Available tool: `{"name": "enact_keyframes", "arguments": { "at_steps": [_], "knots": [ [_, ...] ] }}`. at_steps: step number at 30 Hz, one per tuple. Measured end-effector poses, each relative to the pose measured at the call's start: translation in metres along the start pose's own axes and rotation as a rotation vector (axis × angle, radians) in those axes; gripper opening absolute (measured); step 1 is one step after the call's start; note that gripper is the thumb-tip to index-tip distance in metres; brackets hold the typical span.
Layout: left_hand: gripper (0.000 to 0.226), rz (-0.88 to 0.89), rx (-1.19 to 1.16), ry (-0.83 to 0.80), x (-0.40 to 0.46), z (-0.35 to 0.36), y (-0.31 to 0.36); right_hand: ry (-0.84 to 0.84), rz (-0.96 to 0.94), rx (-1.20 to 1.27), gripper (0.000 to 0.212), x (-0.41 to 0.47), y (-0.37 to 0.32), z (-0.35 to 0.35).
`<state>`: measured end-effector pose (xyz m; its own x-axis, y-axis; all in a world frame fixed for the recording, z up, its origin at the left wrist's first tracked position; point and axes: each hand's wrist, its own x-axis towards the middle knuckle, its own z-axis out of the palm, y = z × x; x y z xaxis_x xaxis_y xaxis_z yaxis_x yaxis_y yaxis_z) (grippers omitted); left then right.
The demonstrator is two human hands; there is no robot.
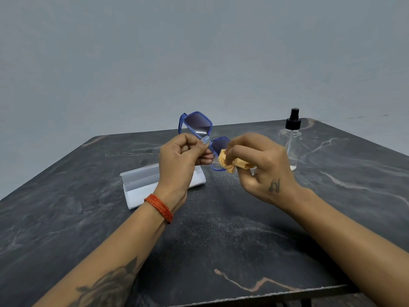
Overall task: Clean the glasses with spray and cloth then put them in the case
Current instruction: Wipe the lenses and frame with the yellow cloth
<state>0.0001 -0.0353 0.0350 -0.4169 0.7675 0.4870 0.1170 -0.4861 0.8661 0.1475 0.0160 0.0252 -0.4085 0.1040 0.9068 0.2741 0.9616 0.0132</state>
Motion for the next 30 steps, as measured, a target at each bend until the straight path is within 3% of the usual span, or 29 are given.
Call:
{"name": "enact_keyframes", "arguments": {
  "at_steps": [17,23,30],
  "knots": [
    [0.018,0.007,-0.026,-0.007,0.0003,0.0000,0.0013,0.135,0.114,-0.172,0.020,-0.0021,0.0060,0.0016],
    [0.019,0.018,0.003,-0.035,-0.0006,-0.0013,-0.0005,0.072,0.048,-0.166,0.033,-0.0011,0.0054,0.0052],
    [0.018,0.025,-0.031,0.005,0.0018,-0.0019,-0.0025,0.084,0.091,-0.131,0.021,-0.0018,0.0072,-0.0001]
  ]
}}
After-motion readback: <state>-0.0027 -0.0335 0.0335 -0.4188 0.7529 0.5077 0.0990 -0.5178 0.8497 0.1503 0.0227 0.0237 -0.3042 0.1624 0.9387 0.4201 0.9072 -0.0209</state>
